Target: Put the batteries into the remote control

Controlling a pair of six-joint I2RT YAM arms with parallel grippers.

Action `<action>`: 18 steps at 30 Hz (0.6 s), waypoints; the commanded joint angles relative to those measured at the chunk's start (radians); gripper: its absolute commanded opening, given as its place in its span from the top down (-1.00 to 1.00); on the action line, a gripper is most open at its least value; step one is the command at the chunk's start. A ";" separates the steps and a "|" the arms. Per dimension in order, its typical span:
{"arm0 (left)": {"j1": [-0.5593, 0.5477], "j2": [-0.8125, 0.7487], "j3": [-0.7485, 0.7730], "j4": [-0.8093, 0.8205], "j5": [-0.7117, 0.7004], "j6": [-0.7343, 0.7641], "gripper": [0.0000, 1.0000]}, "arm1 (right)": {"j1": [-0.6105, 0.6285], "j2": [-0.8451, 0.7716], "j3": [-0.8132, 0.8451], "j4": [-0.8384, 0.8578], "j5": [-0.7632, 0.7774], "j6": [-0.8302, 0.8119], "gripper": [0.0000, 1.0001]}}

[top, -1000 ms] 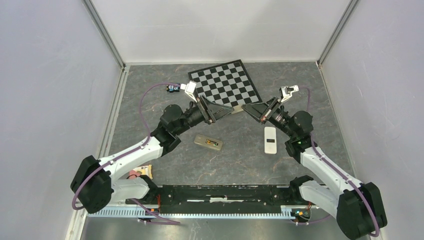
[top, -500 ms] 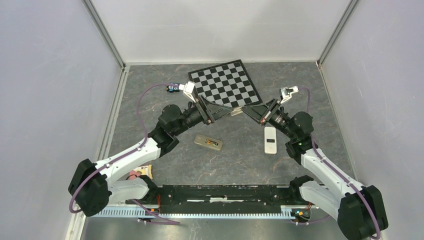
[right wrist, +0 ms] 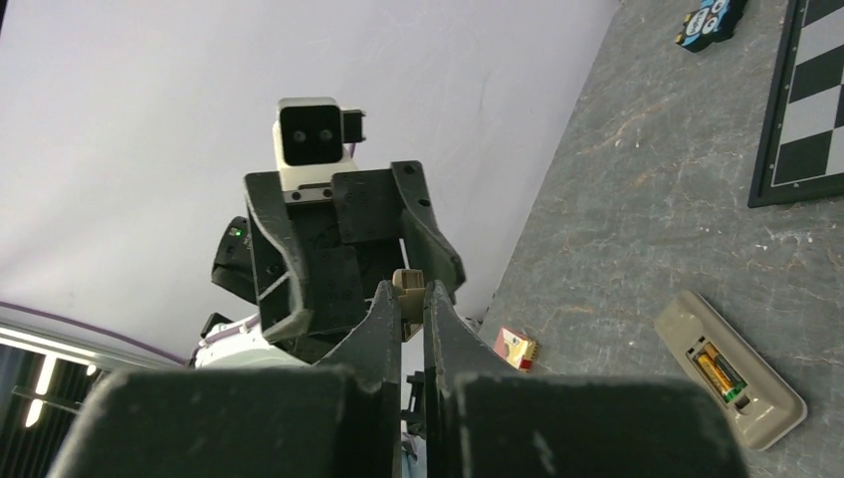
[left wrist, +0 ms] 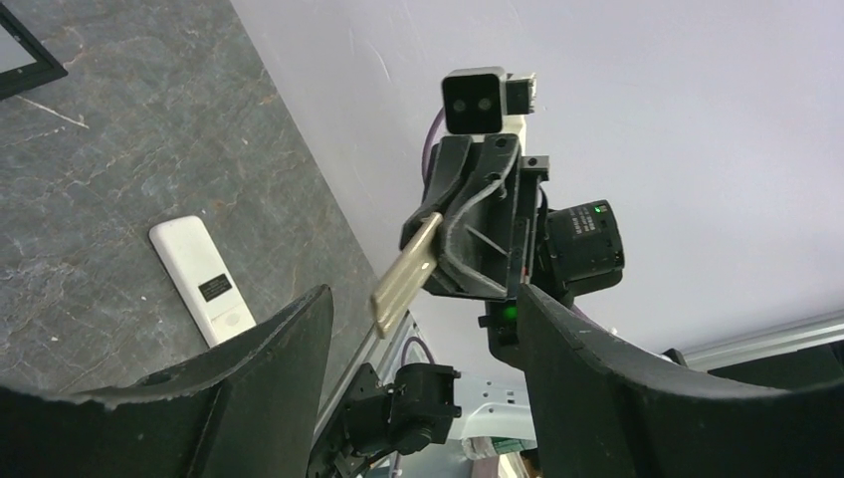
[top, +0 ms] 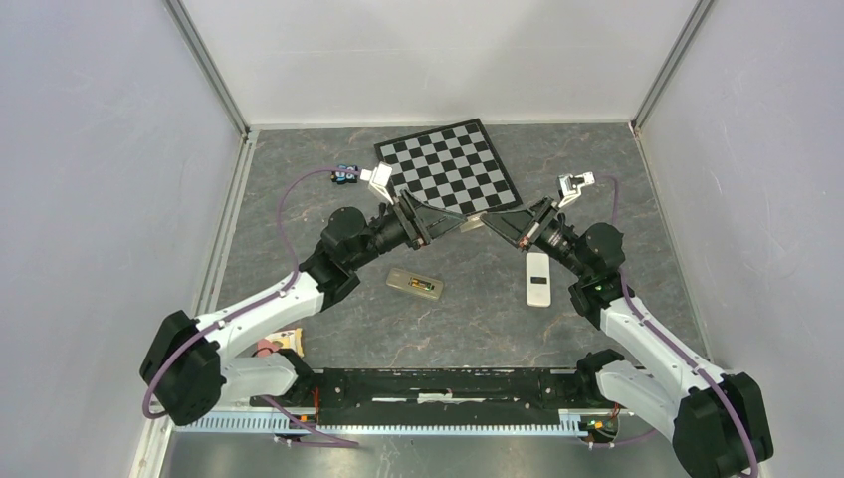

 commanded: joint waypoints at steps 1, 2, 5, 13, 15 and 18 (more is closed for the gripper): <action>0.004 0.026 0.021 0.041 0.034 -0.033 -0.47 | 0.005 -0.011 0.031 0.087 -0.014 0.022 1.00; 0.003 0.035 0.024 0.060 0.048 -0.042 -0.44 | 0.004 -0.010 0.031 0.087 -0.012 0.022 1.00; 0.003 0.067 0.019 0.160 0.103 -0.105 -0.25 | 0.006 0.004 0.029 0.089 -0.009 0.023 1.00; 0.003 0.118 0.020 0.291 0.169 -0.203 0.64 | 0.010 0.034 0.027 0.119 -0.014 0.031 1.00; 0.003 0.112 0.023 0.281 0.169 -0.188 0.93 | 0.010 0.036 0.030 0.099 -0.020 0.016 1.00; 0.006 0.092 0.030 0.215 0.172 -0.125 0.96 | 0.008 0.034 0.051 0.029 -0.030 -0.063 0.58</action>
